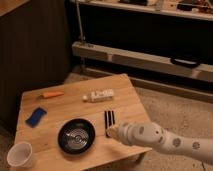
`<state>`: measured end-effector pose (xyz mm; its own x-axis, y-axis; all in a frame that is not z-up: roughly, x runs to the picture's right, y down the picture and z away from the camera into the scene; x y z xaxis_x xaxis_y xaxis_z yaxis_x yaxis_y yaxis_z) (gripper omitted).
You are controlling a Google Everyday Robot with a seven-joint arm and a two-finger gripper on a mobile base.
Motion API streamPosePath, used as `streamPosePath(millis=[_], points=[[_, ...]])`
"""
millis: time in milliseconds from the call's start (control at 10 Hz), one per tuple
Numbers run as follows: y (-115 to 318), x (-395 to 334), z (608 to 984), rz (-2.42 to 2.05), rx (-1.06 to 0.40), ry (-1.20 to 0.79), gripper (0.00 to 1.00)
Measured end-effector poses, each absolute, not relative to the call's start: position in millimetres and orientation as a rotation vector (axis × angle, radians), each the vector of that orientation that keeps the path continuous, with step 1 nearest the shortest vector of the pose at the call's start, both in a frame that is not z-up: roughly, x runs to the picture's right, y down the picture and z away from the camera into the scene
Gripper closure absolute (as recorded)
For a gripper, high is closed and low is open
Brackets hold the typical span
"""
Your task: Knock the eraser over
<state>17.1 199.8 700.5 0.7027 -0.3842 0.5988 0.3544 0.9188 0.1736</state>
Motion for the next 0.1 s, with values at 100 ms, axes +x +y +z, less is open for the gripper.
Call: streamPosePath(millis=[100], points=[[199.2, 16.5, 701.0, -0.411, 0.056, -0.672, 0.98]])
